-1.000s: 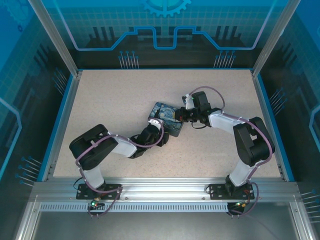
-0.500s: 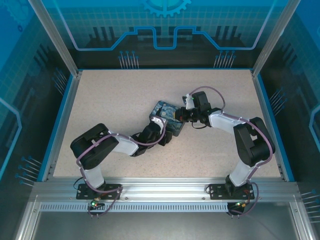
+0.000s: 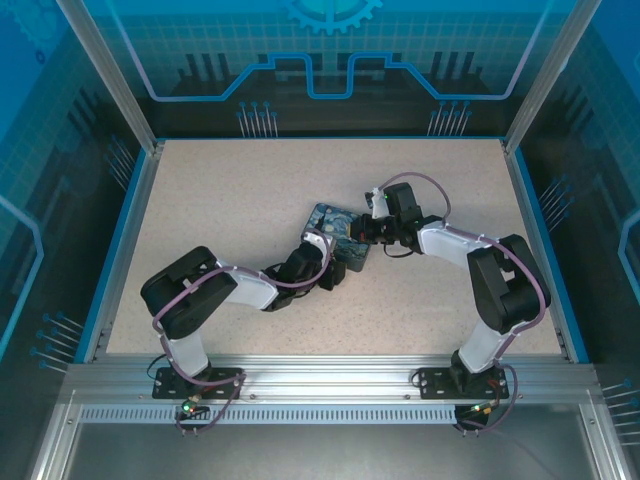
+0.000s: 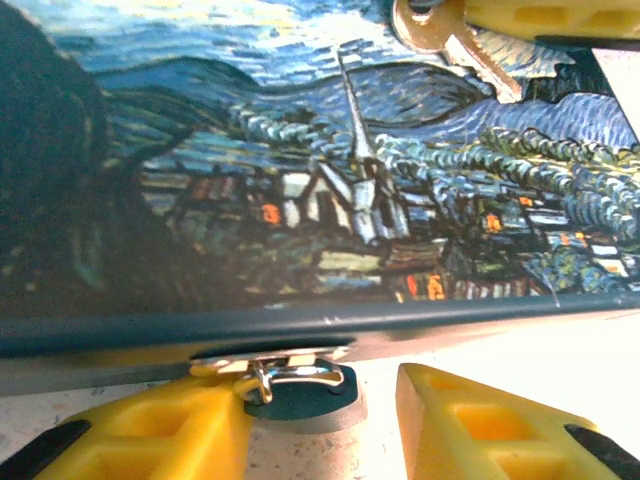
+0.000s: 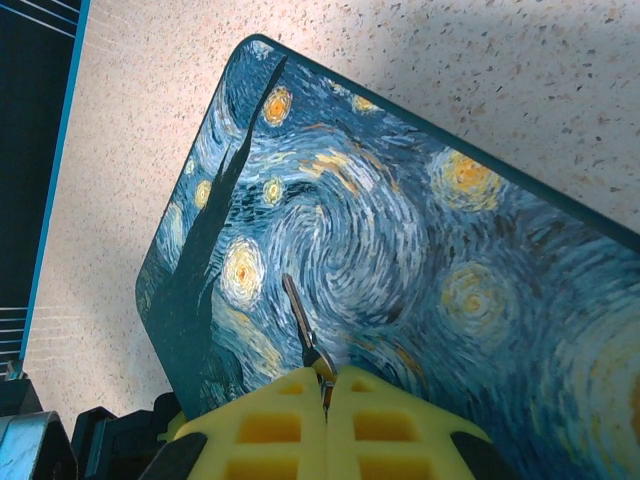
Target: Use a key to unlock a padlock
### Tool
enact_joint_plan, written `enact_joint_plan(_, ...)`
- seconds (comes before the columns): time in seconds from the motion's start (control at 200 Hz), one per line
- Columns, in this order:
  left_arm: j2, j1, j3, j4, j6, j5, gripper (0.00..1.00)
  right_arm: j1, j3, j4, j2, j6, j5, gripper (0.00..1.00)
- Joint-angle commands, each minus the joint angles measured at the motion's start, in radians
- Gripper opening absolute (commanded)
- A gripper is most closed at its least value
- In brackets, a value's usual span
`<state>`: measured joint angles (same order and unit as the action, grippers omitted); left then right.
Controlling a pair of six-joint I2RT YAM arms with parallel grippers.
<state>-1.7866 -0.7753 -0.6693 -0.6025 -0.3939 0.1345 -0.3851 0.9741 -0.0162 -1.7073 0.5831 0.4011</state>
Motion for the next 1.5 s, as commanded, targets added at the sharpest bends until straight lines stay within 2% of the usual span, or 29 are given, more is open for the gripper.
enact_joint_plan(0.0,0.01,-0.003,-0.04,-0.02,-0.02,0.004,0.39,0.006,-0.018,0.032,0.018,-0.009,0.005,0.0)
enact_joint_plan(0.175,0.001,-0.003,-0.053,-0.013,-0.019,0.012,0.3,0.005,-0.021,0.032,0.026,-0.008,0.005,0.0)
enact_joint_plan(0.485,0.02,-0.002,-0.049,0.005,-0.053,0.024,0.28,0.006,-0.035,0.024,0.08,-0.018,-0.013,0.0)
enact_joint_plan(0.765,0.087,-0.003,-0.129,0.206,-0.195,0.021,0.22,0.009,-0.149,0.058,0.305,-0.144,-0.084,0.0)
enact_joint_plan(0.945,0.126,0.005,-0.215,0.392,-0.315,-0.052,0.16,0.008,-0.303,0.132,0.518,-0.234,-0.152,0.0)
enact_joint_plan(1.111,0.162,0.015,-0.233,0.433,-0.429,-0.116,0.13,-0.024,-0.416,0.132,0.641,-0.272,-0.144,0.0)
enact_joint_plan(1.331,0.183,0.055,-0.239,0.438,-0.549,-0.224,0.11,-0.114,-0.446,0.134,0.637,-0.344,-0.183,0.0)
enact_joint_plan(1.491,0.195,0.078,-0.246,0.433,-0.593,-0.277,0.09,-0.148,-0.451,0.05,0.576,-0.378,-0.191,0.0)
